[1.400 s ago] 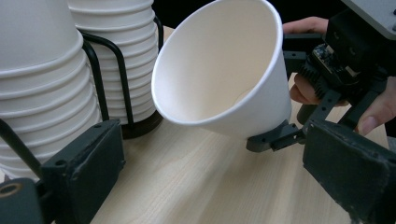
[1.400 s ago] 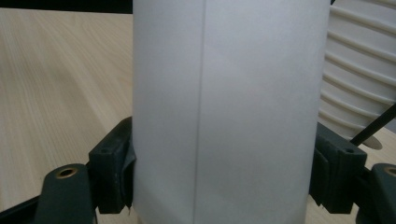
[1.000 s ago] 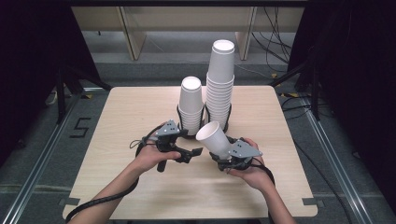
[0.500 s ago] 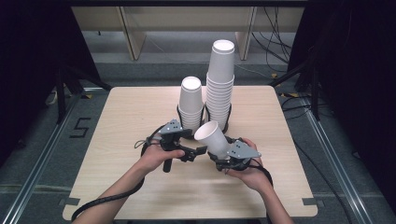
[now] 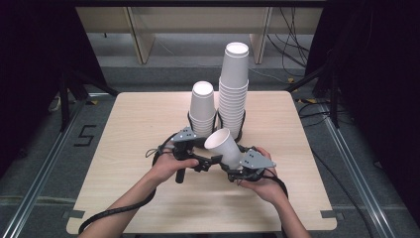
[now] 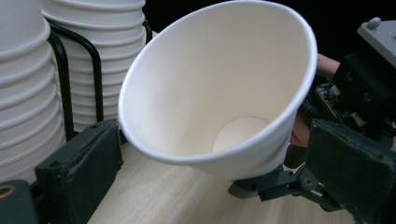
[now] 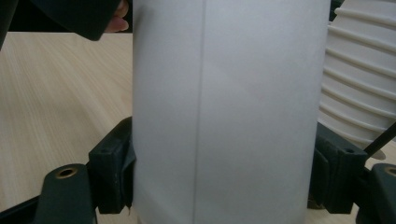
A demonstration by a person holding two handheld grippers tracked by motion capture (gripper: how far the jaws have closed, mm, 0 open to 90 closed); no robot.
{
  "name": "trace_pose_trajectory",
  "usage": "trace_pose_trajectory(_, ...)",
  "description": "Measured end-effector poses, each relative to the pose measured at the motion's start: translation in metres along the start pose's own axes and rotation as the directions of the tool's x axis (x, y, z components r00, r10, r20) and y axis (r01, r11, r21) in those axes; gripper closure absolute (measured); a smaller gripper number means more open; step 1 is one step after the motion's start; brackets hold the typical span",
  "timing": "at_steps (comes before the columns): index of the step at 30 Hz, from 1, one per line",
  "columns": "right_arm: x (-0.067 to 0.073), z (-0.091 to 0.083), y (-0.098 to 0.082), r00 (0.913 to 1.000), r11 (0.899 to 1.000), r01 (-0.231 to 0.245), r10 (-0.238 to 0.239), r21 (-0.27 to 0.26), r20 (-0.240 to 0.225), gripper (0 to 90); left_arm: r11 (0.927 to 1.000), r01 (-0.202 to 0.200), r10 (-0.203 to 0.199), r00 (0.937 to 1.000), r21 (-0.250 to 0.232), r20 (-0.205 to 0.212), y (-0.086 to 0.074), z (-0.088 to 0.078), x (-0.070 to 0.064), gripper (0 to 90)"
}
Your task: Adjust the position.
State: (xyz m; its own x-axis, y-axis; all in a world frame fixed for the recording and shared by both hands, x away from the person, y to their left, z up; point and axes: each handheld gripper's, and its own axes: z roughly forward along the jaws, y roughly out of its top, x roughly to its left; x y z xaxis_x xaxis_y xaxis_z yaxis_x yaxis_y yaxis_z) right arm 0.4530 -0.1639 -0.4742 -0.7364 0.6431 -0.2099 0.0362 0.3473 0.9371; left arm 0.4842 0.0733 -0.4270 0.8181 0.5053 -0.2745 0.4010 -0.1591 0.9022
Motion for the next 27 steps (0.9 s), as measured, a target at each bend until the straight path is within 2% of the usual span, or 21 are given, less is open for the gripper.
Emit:
trace_pose_trajectory(7, 0.0002, 0.0003, 0.0006, 1.0000, 1.000, -0.006, 0.006, -0.009, 0.001, 23.9, 0.9999, 0.016, -0.016, 0.9999, -0.001, 0.000, 0.0008, 0.0014, 0.0017, 3.6)
trace_pose_trajectory(9, -0.0014, -0.0002, 0.0012, 0.9998, 1.000, 0.017, -0.017, -0.012, 0.009, 23.9, 0.9998, 0.018, -0.018, 0.9998, 0.001, 0.000, 0.0006, 0.0017, 0.0027, 3.6)
trace_pose_trajectory(11, -0.0005, -0.0005, 0.0017, 1.0000, 1.000, -0.005, 0.005, -0.013, -0.008, 23.9, 0.9997, 0.022, -0.022, 0.9997, 0.001, 0.002, 0.0007, 0.0018, 0.0036, 3.5)
trace_pose_trajectory(14, -0.0012, -0.0007, 0.0030, 0.9998, 1.000, 0.017, -0.017, -0.025, 0.008, 24.0, 0.9991, 0.042, -0.042, 0.9990, -0.001, 0.015, 0.0008, 0.0025, 0.0048, 3.2)
trace_pose_trajectory(16, -0.0006, -0.0013, 0.0039, 1.0000, 1.000, 0.008, -0.008, -0.016, -0.005, 24.0, 0.9989, 0.047, -0.047, 0.9986, -0.007, 0.026, 0.0006, 0.0033, 0.0050, 2.9)
trace_pose_trajectory(17, -0.0018, -0.0009, 0.0045, 0.9994, 0.999, 0.034, -0.034, -0.026, 0.001, 24.0, 0.9988, 0.049, -0.048, 0.9983, -0.010, 0.033, 0.0006, 0.0038, 0.0050, 2.7)
trace_pose_trajectory(20, -0.0010, -0.0009, 0.0055, 0.9996, 0.999, 0.028, -0.028, -0.031, 0.002, 24.0, 0.9985, 0.055, -0.055, 0.9981, -0.002, 0.027, 0.0009, 0.0041, 0.0040, 2.3)
trace_pose_trajectory(21, -0.0016, -0.0006, 0.0059, 0.9991, 0.998, 0.043, -0.043, -0.036, 0.002, 24.0, 0.9984, 0.057, -0.057, 0.9979, -0.002, 0.030, 0.0011, 0.0043, 0.0038, 2.2)
trace_pose_trajectory(23, 0.0012, -0.0005, 0.0061, 0.9999, 0.999, 0.012, -0.012, -0.033, -0.005, 24.0, 0.9982, 0.060, -0.060, 0.9976, -0.006, 0.035, 0.0015, 0.0048, 0.0035, 2.2)
trace_pose_trajectory(26, 0.0022, 0.0007, 0.0067, 0.9999, 0.999, 0.014, -0.014, -0.039, -0.009, 24.0, 0.9976, 0.069, -0.068, 0.9968, -0.013, 0.043, 0.0024, 0.0057, 0.0037, 2.1)
trace_pose_trajectory(27, 0.0018, 0.0002, 0.0074, 0.9995, 0.999, 0.030, -0.030, -0.034, -0.009, 24.0, 0.9974, 0.070, -0.069, 0.9966, -0.015, 0.045, 0.0024, 0.0062, 0.0038, 1.9)
